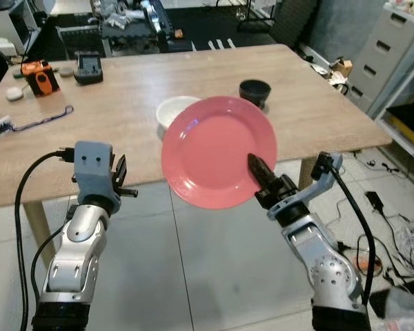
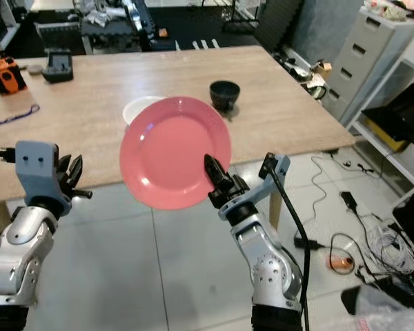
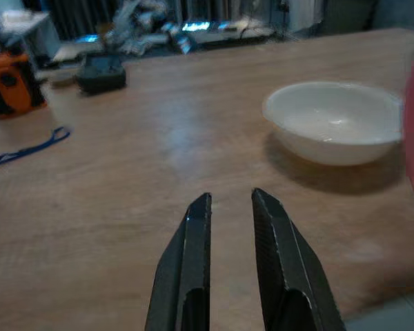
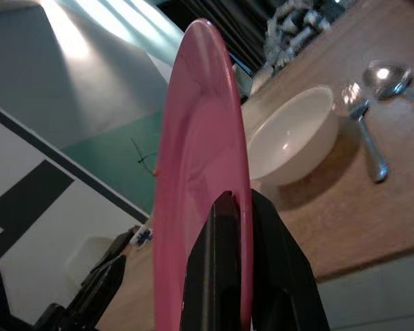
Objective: Setting the table
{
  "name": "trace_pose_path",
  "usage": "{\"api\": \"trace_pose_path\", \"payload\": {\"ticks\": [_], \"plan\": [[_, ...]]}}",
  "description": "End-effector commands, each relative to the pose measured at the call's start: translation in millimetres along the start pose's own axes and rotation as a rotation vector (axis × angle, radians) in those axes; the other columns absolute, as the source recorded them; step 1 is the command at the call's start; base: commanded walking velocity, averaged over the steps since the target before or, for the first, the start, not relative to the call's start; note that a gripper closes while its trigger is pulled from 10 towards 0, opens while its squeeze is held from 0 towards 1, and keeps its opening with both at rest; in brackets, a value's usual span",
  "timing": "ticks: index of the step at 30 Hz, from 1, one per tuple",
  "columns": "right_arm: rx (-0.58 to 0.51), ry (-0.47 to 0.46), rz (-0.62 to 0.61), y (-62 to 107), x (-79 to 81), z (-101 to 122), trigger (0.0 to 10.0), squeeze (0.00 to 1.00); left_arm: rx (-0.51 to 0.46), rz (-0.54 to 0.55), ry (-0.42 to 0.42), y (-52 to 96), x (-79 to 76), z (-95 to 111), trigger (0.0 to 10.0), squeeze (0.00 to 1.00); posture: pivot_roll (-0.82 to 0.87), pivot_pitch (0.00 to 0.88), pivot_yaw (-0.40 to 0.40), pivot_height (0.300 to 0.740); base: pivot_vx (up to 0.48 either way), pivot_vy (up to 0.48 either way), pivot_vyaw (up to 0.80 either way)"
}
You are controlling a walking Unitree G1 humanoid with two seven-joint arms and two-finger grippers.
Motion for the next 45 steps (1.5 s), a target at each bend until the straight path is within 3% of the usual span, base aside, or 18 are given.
{"api": "trace_pose_path", "payload": {"ticks": [1,20,31,35,36,37,39,43,44,45], "plan": [[0.007,-0.011,0.006,0.3,2.0,-1.3,10.0,0.00,0.024,0.006,-0.002,2.2,1.4,-5.5,10.0,0.00,0.00,0.027,0.064,0.740,0.480,0.000,0.00],[-0.009,-0.008,-0.017,2.6,-5.1,6.3,10.0,0.00,0.033,-0.005,-0.017,4.3,-2.0,-7.1,10.0,0.00,0.00,0.035,0.063,0.740,0.440,0.000,0.00],[-0.024,0.000,0.017,5.0,1.6,12.5,10.0,0.00,0.049,-0.080,-0.016,16.6,-5.9,-3.3,10.0,0.00,0.01,0.045,0.064,0.740,0.000,0.000,0.00],[-0.071,-0.009,0.031,4.9,4.1,24.4,10.0,0.00,0.062,-0.130,-0.001,17.2,-7.8,-1.5,10.0,0.00,0.00,0.047,0.063,0.740,0.000,0.000,0.00],[-0.156,-0.005,0.022,6.5,0.1,47.5,10.0,0.00,0.067,-0.237,-0.082,14.8,-11.4,7.0,10.0,0.00,0.01,0.052,0.063,0.740,0.000,0.000,0.00],[-0.156,-0.005,0.022,6.5,0.1,47.5,10.0,0.00,0.067,-0.237,-0.082,14.8,-11.4,7.0,10.0,0.00,0.01,0.052,0.063,0.740,0.000,0.000,0.00],[-0.216,-0.012,-0.004,7.6,-6.8,65.3,10.0,0.00,0.078,-0.292,-0.203,10.3,-9.1,12.7,10.0,0.00,0.01,0.055,0.062,0.740,0.000,0.000,0.00],[-0.256,-0.004,-0.066,9.1,-23.4,79.4,10.0,0.00,0.095,-0.327,-0.268,1.3,-4.1,18.4,10.0,0.00,0.01,0.061,0.065,0.740,0.000,0.000,0.00],[-0.258,0.005,-0.093,9.3,-29.7,81.2,10.0,0.00,0.101,-0.342,-0.286,-2.1,-4.0,18.3,10.0,0.56,0.01,0.061,0.065,0.740,0.000,0.000,0.00],[-0.258,0.005,-0.093,9.3,-29.7,81.2,10.0,0.00,0.101,-0.342,-0.286,-2.1,-4.0,18.3,10.0,0.56,0.01,0.061,0.065,0.740,0.000,0.000,0.00]]}}
Point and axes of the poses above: a point about 5 cm out from each wrist's last joint towards the gripper, its own y axis pointing back from the gripper into the wrist, its own z axis along the axis of the wrist's last joint, x = y × z, the point moved 5 cm from there along -y, pointing out of the wrist towards the gripper, and after that the axes turned 14 degrees about y, right-handed, at the moved point
